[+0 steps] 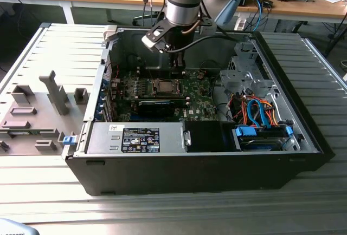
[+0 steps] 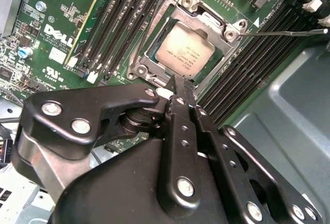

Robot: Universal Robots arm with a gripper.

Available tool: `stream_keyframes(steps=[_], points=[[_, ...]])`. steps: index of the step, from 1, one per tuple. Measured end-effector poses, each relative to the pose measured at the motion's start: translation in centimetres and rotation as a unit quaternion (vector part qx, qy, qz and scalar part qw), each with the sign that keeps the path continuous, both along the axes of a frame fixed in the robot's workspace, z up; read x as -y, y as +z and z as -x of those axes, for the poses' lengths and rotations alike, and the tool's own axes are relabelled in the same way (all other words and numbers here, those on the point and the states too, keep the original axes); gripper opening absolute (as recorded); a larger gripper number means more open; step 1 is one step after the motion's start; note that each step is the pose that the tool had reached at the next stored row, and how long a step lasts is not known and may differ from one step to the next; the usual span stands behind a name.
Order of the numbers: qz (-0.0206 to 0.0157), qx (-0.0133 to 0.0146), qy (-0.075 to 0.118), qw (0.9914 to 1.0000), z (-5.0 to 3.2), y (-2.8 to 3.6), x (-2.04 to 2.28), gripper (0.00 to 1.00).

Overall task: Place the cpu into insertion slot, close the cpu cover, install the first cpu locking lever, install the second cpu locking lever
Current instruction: 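Close the cpu cover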

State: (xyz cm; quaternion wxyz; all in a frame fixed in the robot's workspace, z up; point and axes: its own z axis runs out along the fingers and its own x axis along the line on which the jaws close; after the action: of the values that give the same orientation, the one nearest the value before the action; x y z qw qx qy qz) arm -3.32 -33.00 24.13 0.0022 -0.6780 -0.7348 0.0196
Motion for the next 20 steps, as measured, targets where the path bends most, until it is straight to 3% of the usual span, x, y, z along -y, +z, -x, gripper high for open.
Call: stream_keyframes(steps=[20], points=[[0.0000,0.0000,0.000,1.00000,0.25,-0.37,0.00,0.11]])
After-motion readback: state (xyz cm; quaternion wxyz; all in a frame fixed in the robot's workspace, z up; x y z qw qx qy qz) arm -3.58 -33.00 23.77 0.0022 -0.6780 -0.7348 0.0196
